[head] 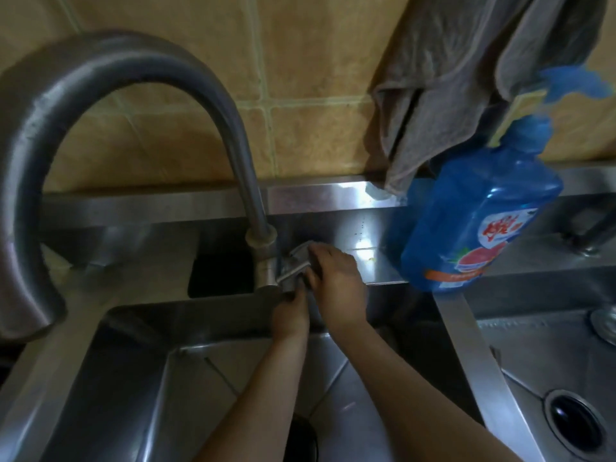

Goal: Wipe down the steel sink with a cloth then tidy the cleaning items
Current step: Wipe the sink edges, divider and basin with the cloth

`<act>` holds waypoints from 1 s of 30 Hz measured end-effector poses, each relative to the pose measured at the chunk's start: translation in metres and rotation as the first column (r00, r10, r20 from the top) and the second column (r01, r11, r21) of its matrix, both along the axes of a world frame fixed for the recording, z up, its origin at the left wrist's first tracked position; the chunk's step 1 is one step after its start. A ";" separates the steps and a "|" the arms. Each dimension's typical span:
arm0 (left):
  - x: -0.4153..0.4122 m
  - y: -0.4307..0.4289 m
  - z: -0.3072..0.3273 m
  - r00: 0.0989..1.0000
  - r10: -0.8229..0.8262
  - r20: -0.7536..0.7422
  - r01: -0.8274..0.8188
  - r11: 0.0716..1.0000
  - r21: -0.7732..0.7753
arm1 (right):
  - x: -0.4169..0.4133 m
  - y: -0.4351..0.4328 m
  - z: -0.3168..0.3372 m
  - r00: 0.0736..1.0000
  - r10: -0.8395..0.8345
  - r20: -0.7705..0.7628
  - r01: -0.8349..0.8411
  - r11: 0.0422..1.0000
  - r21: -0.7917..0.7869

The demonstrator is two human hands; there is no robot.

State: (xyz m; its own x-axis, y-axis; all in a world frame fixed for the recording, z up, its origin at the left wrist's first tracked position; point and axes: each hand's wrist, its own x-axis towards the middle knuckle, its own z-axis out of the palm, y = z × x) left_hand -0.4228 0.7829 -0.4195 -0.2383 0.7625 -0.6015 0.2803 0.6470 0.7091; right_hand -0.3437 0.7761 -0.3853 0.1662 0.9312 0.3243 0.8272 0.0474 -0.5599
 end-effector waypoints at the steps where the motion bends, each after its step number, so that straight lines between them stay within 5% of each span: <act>1: -0.001 0.000 0.000 0.999 0.036 0.028 -0.035 0.999 -0.010 | -0.004 0.003 -0.006 0.998 -0.006 0.061 0.005 1.000 0.016; 16: 0.001 -0.003 -0.014 0.967 0.072 0.242 -0.054 0.995 -0.080 | 0.042 0.000 -0.024 0.882 -0.108 0.459 0.198 0.968 -0.154; 23: 0.000 -0.006 -0.015 0.947 0.085 0.309 -0.068 0.996 -0.064 | 0.045 -0.006 -0.024 0.880 -0.247 0.406 0.335 0.929 -0.160; 30: 0.000 -0.006 -0.013 0.945 0.091 0.313 -0.079 0.996 -0.051 | 0.011 0.005 -0.026 0.947 -0.167 0.273 0.191 0.980 -0.064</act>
